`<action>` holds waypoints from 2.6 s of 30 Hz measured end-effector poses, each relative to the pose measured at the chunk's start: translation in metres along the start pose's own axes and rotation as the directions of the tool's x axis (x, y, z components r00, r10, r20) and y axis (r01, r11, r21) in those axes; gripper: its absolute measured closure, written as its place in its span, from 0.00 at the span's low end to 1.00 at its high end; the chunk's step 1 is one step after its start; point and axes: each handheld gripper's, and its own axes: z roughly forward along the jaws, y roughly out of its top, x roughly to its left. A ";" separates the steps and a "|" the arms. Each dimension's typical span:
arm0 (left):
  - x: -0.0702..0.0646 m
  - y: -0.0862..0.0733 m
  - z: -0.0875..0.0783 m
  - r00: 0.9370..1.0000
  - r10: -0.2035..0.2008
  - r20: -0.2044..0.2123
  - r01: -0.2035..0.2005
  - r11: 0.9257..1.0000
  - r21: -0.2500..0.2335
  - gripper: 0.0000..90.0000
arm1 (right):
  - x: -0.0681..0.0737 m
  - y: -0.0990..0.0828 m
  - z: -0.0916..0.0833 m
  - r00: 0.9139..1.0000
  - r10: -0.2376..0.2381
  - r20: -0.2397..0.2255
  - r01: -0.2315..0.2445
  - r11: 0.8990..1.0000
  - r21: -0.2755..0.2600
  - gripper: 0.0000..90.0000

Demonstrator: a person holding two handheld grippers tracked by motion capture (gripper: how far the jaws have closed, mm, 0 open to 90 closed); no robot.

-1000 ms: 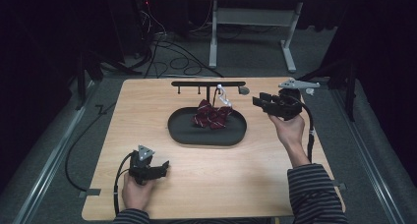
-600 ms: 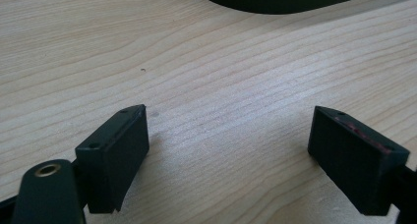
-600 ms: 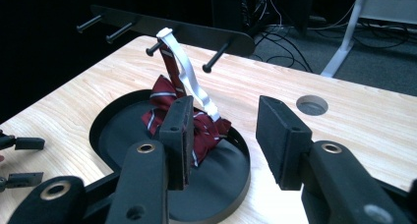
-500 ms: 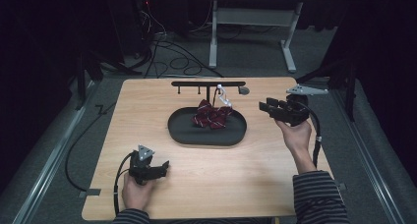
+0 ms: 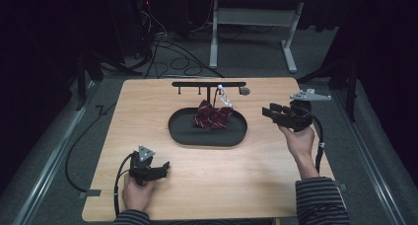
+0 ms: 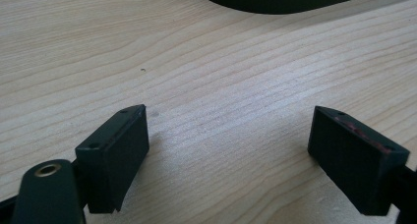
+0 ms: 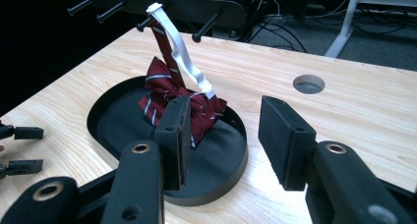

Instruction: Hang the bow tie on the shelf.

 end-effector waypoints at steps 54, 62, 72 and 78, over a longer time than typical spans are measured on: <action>0.000 0.000 0.000 1.000 0.000 0.000 0.000 1.000 0.000 0.18 | -0.014 -0.067 -0.022 0.996 0.093 0.000 -0.093 0.996 -0.004 0.62; 0.000 0.000 0.000 1.000 0.000 0.000 0.000 1.000 0.000 0.18 | -0.016 -0.078 -0.020 0.994 0.106 0.006 -0.106 0.994 0.009 0.61; 0.000 0.000 0.000 1.000 0.000 0.000 0.000 1.000 0.000 0.18 | -0.018 -0.092 -0.019 0.992 0.127 0.009 -0.127 0.992 0.014 0.61; 0.000 0.000 0.000 1.000 0.000 0.000 0.000 1.000 0.000 0.18 | -0.018 -0.099 -0.016 0.991 0.131 0.014 -0.131 0.991 0.023 0.60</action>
